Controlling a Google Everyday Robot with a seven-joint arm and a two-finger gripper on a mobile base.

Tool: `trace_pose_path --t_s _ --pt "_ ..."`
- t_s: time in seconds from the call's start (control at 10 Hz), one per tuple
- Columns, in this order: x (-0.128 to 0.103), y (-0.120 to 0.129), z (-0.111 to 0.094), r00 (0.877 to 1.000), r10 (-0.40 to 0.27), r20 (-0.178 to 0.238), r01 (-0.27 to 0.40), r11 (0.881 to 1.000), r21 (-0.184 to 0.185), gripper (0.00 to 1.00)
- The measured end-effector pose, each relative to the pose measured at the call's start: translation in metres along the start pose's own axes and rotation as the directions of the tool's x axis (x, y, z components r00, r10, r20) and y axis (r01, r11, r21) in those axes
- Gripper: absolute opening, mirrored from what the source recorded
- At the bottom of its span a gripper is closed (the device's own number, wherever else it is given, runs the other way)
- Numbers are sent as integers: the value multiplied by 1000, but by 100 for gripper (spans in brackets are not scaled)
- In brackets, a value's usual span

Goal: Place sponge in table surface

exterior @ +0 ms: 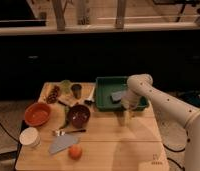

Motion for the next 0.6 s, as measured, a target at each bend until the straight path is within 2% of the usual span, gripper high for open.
trace_pose_path --t_s 0.4,0.6 --pt "4 -16 -18 1000 4 -27 -3 999 38 80" --pt "6 -28 -34 998 -2 -58 6 998 58 80"
